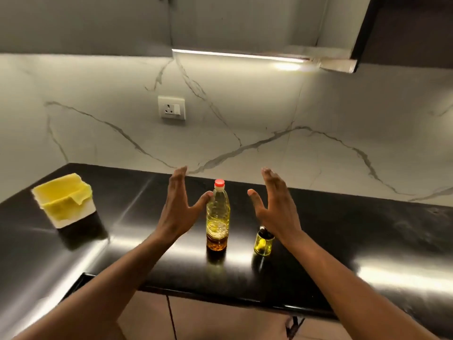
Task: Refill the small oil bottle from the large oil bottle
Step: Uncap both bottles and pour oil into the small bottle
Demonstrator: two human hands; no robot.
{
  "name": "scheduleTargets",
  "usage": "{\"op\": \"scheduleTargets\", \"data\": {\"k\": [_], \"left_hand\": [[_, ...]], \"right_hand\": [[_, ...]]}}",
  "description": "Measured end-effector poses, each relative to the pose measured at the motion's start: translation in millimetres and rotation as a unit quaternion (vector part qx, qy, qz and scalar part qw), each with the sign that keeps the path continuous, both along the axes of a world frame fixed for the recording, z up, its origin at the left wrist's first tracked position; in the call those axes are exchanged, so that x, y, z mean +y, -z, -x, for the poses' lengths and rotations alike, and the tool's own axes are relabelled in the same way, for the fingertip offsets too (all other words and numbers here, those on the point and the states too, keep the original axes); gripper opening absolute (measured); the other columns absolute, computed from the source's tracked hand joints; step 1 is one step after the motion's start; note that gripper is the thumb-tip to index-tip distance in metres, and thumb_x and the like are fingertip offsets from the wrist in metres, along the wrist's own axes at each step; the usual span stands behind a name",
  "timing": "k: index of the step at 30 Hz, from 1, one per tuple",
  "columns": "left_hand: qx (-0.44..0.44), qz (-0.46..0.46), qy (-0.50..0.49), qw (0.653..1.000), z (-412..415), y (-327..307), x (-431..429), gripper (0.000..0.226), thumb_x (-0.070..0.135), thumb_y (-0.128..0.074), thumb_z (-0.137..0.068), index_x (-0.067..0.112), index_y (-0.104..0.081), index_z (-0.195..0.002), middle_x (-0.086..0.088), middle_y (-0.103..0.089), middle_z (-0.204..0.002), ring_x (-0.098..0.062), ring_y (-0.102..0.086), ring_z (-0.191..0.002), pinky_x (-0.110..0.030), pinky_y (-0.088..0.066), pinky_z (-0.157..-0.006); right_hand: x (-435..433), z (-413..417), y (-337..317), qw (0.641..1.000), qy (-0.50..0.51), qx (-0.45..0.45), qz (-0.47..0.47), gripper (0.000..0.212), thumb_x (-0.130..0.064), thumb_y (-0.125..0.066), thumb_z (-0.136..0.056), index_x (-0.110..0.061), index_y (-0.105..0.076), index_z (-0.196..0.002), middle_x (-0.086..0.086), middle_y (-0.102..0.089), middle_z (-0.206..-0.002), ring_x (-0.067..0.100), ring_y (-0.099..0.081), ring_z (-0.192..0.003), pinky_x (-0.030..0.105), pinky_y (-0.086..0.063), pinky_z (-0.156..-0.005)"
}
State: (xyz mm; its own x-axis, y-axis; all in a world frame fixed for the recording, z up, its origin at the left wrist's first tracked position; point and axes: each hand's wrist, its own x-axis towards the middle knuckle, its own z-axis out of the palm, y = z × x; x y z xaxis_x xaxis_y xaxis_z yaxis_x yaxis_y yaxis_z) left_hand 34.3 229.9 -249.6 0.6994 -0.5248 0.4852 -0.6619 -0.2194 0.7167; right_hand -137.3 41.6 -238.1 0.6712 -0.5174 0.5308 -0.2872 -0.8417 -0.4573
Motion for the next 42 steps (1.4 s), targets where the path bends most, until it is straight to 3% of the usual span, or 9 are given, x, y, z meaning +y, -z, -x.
{"op": "scheduleTargets", "data": {"k": [5, 9, 11, 18, 24, 27, 30, 36, 42], "left_hand": [[-0.134, 0.066, -0.045, 0.988, 24, -90, 46, 0.094, 0.035, -0.076, -0.095, 0.013, -0.018, -0.166, -0.009, -0.015, -0.173, -0.025, -0.015, -0.161, -0.045, -0.024, -0.128], [-0.232, 0.129, -0.062, 0.962, 56, -172, 94, 0.09, 0.031, -0.076, -0.095, 0.008, -0.023, -0.164, -0.013, -0.017, -0.173, -0.028, -0.017, -0.16, -0.002, -0.006, -0.117], [-0.266, 0.158, -0.06, 0.949, 76, -209, 121, 0.09, 0.03, -0.075, -0.095, 0.006, -0.022, -0.164, -0.014, -0.014, -0.173, -0.028, -0.016, -0.16, 0.003, -0.005, -0.113], [-0.339, 0.277, -0.072, 0.896, 127, -287, 225, 0.077, 0.018, -0.072, -0.097, -0.001, -0.03, -0.159, -0.016, -0.029, -0.168, -0.023, -0.03, -0.156, -0.025, -0.025, -0.127], [-0.181, 0.402, -0.119, 0.89, 116, -308, 297, 0.052, 0.025, -0.058, -0.105, 0.012, -0.042, -0.153, 0.0, -0.046, -0.155, -0.01, -0.047, -0.14, -0.027, -0.042, -0.116], [0.05, 0.379, -0.082, 0.92, 92, -310, 310, 0.027, 0.037, -0.042, -0.112, 0.024, -0.052, -0.133, 0.013, -0.058, -0.126, -0.006, -0.056, -0.119, -0.026, -0.046, -0.106], [0.173, 0.33, -0.043, 0.927, 73, -302, 315, 0.021, 0.032, -0.04, -0.111, 0.028, -0.061, -0.111, 0.002, -0.064, -0.124, -0.026, -0.06, -0.126, -0.047, -0.047, -0.113], [0.182, 0.287, 0.027, 0.94, 87, -298, 324, 0.036, 0.025, -0.038, -0.11, 0.016, -0.066, -0.131, -0.002, -0.07, -0.13, -0.025, -0.066, -0.122, -0.041, -0.051, -0.106], [0.08, 0.198, 0.074, 0.974, 114, -299, 302, 0.022, 0.024, -0.052, -0.106, 0.031, -0.068, -0.091, 0.003, -0.073, -0.108, -0.018, -0.069, -0.104, -0.042, -0.055, -0.098]], "right_hand": [[37, 3, -87, 0.989, -0.047, -0.032, 0.138, 0.078, -0.054, -0.039, -0.108, -0.016, -0.013, -0.17, 0.003, -0.01, -0.178, 0.017, -0.007, -0.164, 0.053, -0.016, -0.133], [89, 7, -164, 0.967, -0.078, -0.104, 0.221, 0.074, -0.054, -0.034, -0.109, -0.016, -0.014, -0.169, 0.0, -0.008, -0.177, 0.018, -0.007, -0.164, 0.054, -0.015, -0.133], [120, 9, -200, 0.953, -0.092, -0.143, 0.251, 0.072, -0.051, -0.037, -0.108, -0.013, -0.021, -0.168, 0.006, -0.019, -0.176, 0.024, -0.016, -0.163, 0.058, -0.02, -0.131], [247, 16, -300, 0.887, -0.158, -0.221, 0.374, 0.055, -0.033, -0.056, -0.106, -0.011, -0.049, -0.155, 0.018, -0.047, -0.161, 0.037, -0.047, -0.146, 0.058, -0.048, -0.112], [356, -13, -368, 0.842, -0.156, -0.167, 0.488, 0.056, -0.038, -0.053, -0.103, -0.02, -0.053, -0.155, 0.022, -0.041, -0.165, 0.041, -0.043, -0.149, 0.054, -0.046, -0.109], [401, -30, -383, 0.846, -0.101, -0.089, 0.515, 0.06, -0.058, -0.043, -0.104, -0.035, -0.045, -0.159, 0.016, -0.013, -0.177, 0.041, -0.015, -0.162, 0.068, -0.023, -0.125], [426, -36, -382, 0.851, -0.049, -0.028, 0.522, 0.055, -0.066, -0.036, -0.106, -0.035, -0.064, -0.142, 0.01, 0.002, -0.179, 0.038, 0.004, -0.164, 0.071, 0.0, -0.125], [417, -22, -376, 0.842, 0.029, 0.065, 0.534, 0.061, -0.072, -0.041, -0.101, -0.03, -0.067, -0.138, 0.013, 0.001, -0.178, 0.039, 0.006, -0.164, 0.074, 0.001, -0.123], [382, 33, -372, 0.815, 0.087, 0.095, 0.565, 0.063, -0.062, -0.048, -0.102, -0.023, -0.054, -0.151, 0.018, -0.023, -0.173, 0.039, -0.008, -0.164, 0.073, -0.005, -0.126]]}}
